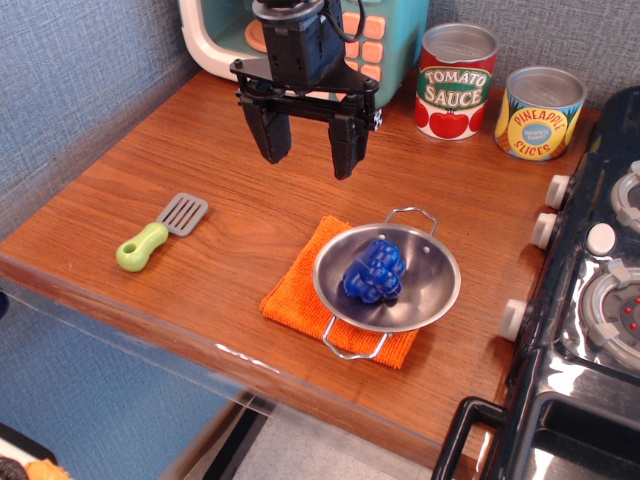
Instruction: Pick up the spatula and put it in front of the cans.
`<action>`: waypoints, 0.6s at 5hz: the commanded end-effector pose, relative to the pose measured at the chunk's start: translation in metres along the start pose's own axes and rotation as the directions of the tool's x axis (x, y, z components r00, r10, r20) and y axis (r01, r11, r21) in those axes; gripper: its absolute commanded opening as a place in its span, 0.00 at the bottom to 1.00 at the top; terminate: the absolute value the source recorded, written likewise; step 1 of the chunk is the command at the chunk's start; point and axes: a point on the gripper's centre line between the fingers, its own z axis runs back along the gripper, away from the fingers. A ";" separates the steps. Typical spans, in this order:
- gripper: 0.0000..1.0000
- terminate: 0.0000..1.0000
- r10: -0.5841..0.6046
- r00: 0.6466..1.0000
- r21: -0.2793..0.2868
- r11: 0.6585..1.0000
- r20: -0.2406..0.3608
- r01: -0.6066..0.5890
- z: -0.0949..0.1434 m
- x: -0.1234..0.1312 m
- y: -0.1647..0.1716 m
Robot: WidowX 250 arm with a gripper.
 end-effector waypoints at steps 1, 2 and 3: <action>1.00 0.00 0.000 1.000 0.000 1.000 0.000 0.000 0.000 0.000 0.000; 1.00 0.00 0.036 0.999 -0.001 0.999 0.024 -0.036 0.000 -0.016 0.018; 1.00 0.00 -0.033 0.999 0.084 0.996 0.009 0.032 0.003 -0.037 0.051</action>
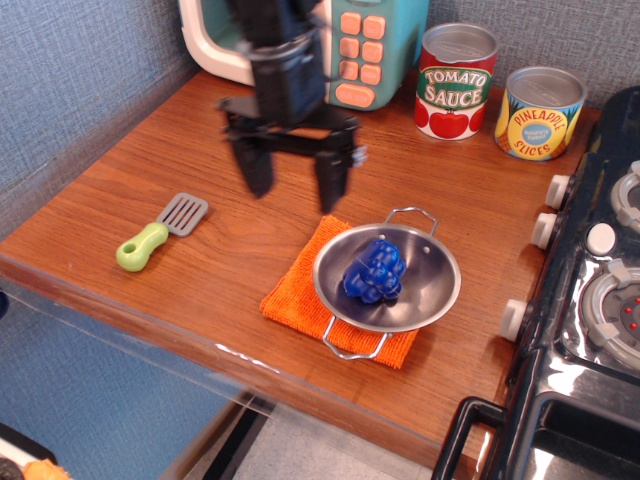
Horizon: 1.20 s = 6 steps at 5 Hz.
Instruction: Pick up the spatula and put it in front of the cans.
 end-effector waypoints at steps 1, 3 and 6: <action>1.00 0.00 -0.085 0.996 0.160 0.984 0.037 0.078 0.017 -0.035 0.062; 1.00 0.00 0.016 1.000 0.200 0.980 0.005 -0.017 -0.006 -0.048 0.100; 1.00 0.00 0.113 0.993 0.191 0.976 -0.017 -0.107 -0.040 -0.046 0.112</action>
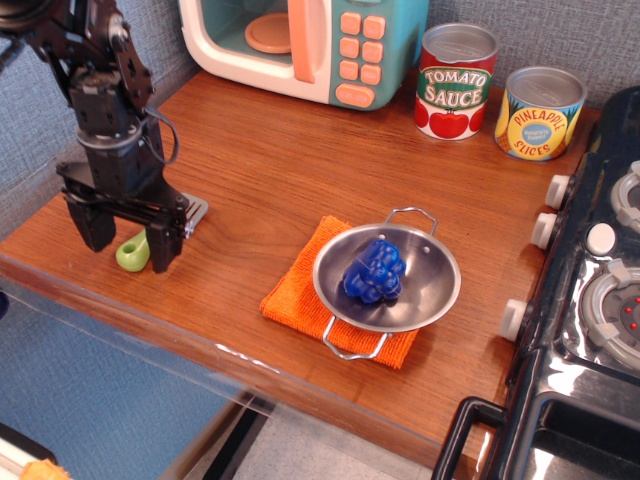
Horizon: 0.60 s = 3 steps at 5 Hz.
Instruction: Pick up the spatula and put it in front of the cans.
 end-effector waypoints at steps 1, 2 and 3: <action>1.00 0.00 0.029 0.999 -0.024 0.999 0.019 -0.029 -0.003 0.007 0.003; 0.00 0.00 0.033 0.999 -0.049 0.998 0.023 -0.032 -0.006 0.007 0.005; 0.00 0.00 0.030 0.999 -0.046 0.998 0.014 -0.029 -0.006 0.008 0.006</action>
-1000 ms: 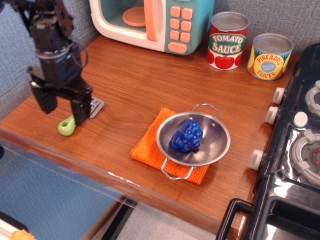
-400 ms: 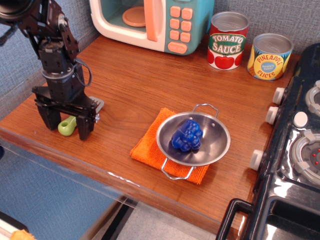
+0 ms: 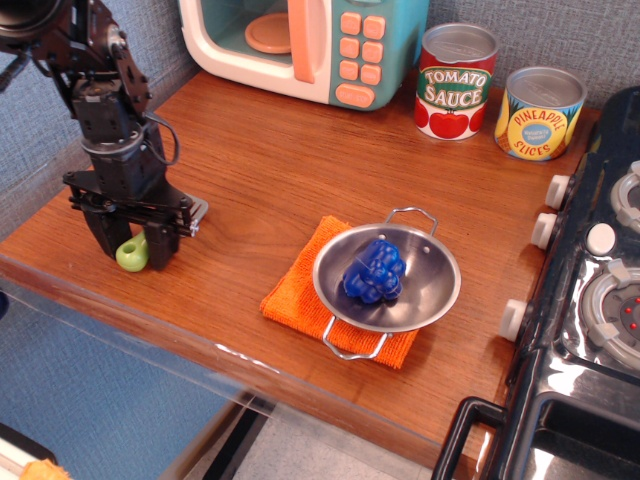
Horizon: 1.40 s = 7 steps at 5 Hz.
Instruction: Pick up the spatula and put it in front of the cans.
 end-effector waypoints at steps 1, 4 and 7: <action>0.00 0.00 -0.004 1.000 0.012 1.000 0.004 0.004 0.005 0.001 0.005; 0.00 0.00 0.084 0.990 -0.112 0.991 0.116 -0.071 0.052 0.062 -0.063; 0.00 0.00 -0.024 0.995 -0.072 0.997 0.099 0.032 0.040 0.132 -0.166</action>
